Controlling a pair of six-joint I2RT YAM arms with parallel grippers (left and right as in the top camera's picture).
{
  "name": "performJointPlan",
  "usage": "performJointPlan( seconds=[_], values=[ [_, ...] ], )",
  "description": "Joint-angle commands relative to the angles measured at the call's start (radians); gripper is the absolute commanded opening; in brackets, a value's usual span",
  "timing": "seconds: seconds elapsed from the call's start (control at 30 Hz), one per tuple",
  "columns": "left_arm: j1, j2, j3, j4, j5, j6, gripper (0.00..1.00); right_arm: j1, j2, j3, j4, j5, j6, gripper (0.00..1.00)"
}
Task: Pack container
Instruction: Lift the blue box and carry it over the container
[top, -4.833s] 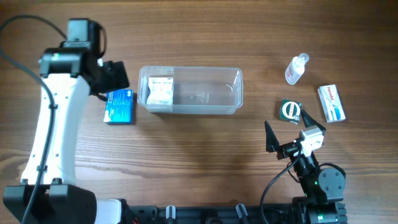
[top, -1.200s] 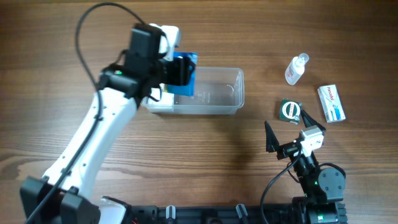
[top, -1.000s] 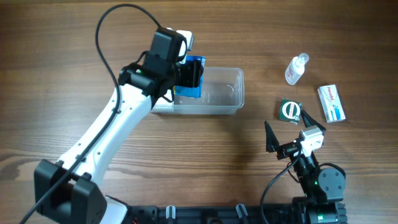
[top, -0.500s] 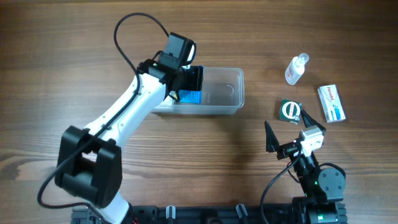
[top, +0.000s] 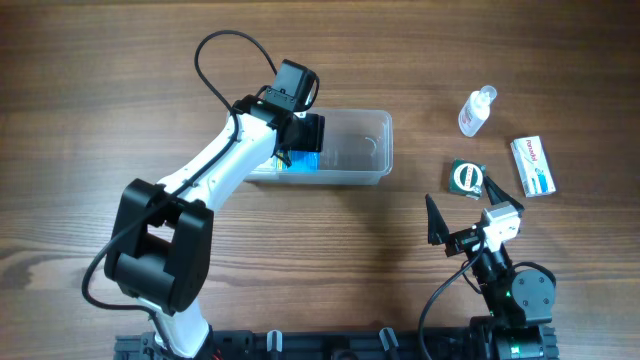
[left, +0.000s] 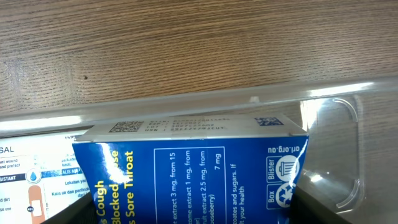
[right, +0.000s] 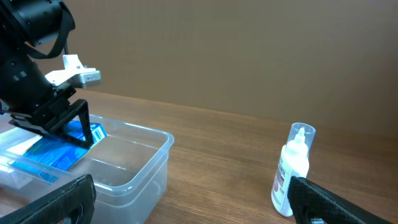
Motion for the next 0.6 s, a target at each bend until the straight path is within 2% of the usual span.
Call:
performJointPlan(
  seconds=[0.0, 0.4, 0.57],
  values=[
    [-0.003, 0.03, 0.02, 0.001, -0.018, -0.02, 0.66, -0.004, -0.007, -0.001, 0.003, 0.006, -0.005, 1.0],
    [-0.003, 0.074, 0.02, 0.0, -0.029, -0.019, 0.66, -0.004, -0.007, -0.001, 0.003, 0.006, -0.005, 1.0],
    [-0.003, 0.074, 0.021, -0.001, -0.029, -0.019, 0.79, -0.004, -0.007, -0.001, 0.003, 0.006, -0.005, 1.0]
  ],
)
